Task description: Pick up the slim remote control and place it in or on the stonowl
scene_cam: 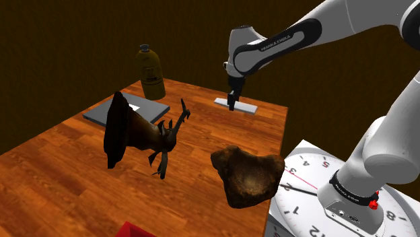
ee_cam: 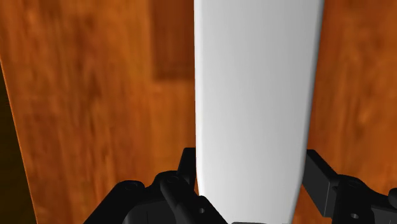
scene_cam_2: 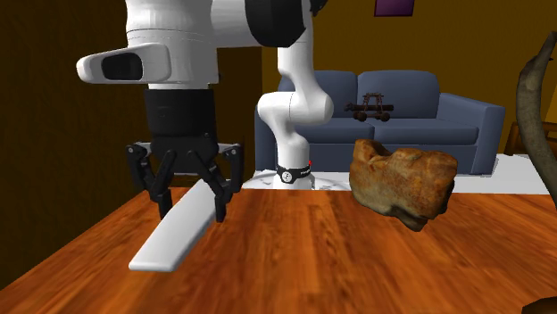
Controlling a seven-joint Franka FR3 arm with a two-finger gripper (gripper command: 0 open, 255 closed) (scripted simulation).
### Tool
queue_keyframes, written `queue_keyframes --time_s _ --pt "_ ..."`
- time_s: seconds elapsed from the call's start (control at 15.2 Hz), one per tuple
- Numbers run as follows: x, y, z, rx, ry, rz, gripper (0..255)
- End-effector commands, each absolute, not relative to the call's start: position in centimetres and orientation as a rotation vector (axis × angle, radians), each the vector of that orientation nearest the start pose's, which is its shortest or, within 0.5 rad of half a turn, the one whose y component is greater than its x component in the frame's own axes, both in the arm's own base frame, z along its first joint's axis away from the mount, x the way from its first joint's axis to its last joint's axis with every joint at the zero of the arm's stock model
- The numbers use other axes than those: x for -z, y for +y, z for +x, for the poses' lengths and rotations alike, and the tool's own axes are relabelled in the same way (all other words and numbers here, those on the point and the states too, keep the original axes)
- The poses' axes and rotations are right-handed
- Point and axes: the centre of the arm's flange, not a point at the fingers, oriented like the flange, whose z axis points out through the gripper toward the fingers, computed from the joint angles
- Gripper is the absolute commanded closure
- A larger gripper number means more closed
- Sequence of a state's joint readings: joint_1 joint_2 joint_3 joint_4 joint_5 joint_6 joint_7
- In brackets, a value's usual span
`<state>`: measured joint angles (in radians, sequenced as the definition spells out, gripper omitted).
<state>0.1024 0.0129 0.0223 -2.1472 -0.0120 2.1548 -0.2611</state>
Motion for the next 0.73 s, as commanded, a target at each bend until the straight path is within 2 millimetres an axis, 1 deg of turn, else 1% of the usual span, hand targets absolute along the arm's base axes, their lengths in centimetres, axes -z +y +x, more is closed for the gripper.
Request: queue_keyframes --time_s 0.0,0.66 --pt "-40.7 6.6 53.5 -0.010 -0.614 -3.090 255" --pt "-45.9 6.6 53.5 -0.010 -0.614 -3.090 255"
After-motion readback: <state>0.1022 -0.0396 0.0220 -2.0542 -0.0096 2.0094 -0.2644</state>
